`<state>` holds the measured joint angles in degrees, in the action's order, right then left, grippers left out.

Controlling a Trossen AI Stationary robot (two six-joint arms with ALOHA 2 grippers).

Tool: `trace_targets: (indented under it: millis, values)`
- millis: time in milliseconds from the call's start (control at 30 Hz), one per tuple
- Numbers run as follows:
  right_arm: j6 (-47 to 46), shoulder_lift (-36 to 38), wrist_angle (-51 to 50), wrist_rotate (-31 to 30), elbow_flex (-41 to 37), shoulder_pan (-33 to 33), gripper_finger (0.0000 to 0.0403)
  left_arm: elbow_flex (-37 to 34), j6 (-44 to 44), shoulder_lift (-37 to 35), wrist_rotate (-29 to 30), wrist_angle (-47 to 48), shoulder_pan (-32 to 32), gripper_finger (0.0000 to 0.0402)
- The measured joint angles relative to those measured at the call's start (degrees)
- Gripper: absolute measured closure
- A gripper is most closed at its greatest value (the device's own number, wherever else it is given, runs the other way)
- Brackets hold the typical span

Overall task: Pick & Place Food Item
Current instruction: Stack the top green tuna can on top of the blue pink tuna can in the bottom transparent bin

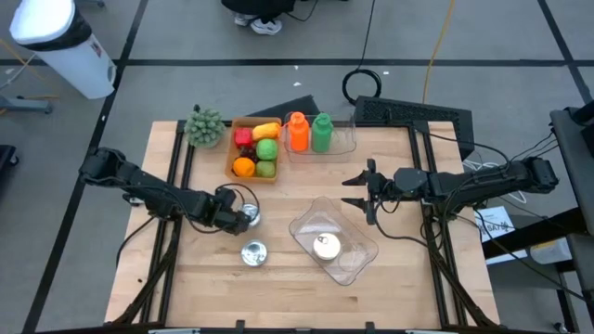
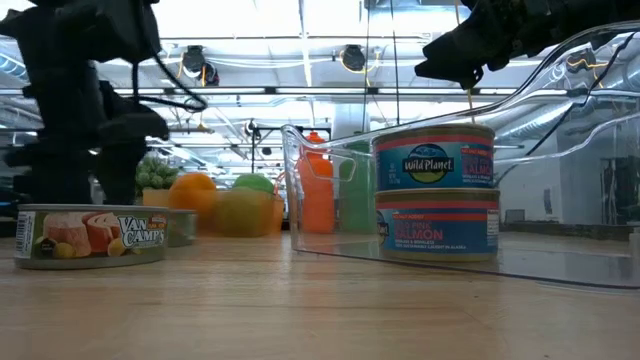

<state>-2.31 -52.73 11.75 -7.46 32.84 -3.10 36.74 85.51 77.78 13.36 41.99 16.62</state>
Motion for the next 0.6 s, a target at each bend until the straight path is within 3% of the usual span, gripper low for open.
trace_targets:
  millis: [367, 600]
  values:
    - [-0.1, 0.0, 0.0, 0.0, 0.0, 0.0, 0.0190, -0.1, -17.3, 0.8, 0.6, -24.3, -2.1, 0.0117]
    - [-0.7, 0.0, 0.0, 0.0, 0.0, 0.0, 0.0190, 0.0, -15.9, 0.1, -1.6, -16.0, -4.3, 0.0117]
